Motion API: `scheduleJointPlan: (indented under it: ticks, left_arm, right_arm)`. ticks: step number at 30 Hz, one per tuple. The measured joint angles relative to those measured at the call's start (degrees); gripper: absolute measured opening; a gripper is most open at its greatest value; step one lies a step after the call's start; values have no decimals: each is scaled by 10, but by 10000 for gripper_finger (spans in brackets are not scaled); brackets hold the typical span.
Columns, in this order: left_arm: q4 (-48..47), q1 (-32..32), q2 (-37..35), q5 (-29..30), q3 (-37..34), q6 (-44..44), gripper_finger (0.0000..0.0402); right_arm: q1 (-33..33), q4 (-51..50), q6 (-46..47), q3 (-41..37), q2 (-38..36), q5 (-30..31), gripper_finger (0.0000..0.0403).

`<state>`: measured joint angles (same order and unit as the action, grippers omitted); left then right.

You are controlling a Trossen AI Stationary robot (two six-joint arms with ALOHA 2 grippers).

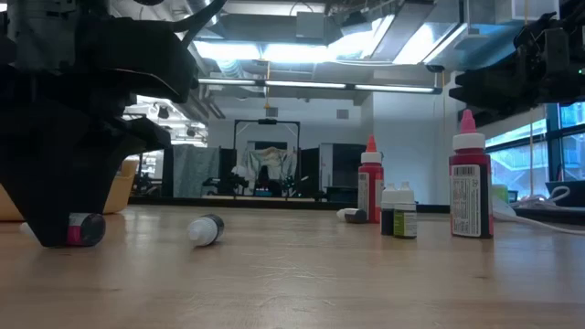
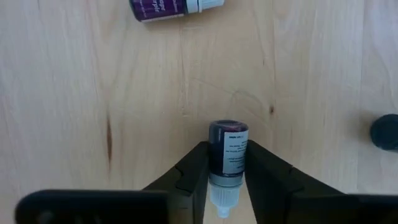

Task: Pick & Place food coloring
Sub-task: Put the small black food coloring bottle into the yellow bin

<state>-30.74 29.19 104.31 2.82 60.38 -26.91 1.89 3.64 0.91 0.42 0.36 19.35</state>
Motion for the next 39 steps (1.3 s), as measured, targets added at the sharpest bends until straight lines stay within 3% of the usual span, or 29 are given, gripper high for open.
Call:
scheduleJointPlan:
  ticks: [6, 13, 19, 27, 33, 39]
  left_arm:
    - [-17, -1, -2, -4, 5, -74, 68]
    - [-197, -19, -52, -2, 64, -229, 70]
    - [-324, -19, -138, 83, 76, -332, 72]
    - [-530, -8, -210, 114, 76, -540, 77]
    - [-543, -8, -216, 124, 64, -603, 78]
    - [-522, -14, -219, 66, -16, -648, 79]
  right_arm:
    - [0, 0, -1, 0, 0, 0, 229]
    - [0, 0, -12, 0, 0, 0, 229]
    - [0, 0, -14, 0, 2, 0, 229]
    - [0, 0, -14, 0, 16, 0, 229]
    - [0, 0, -14, 0, 24, 0, 229]
    - [0, 0, -14, 0, 24, 0, 229]
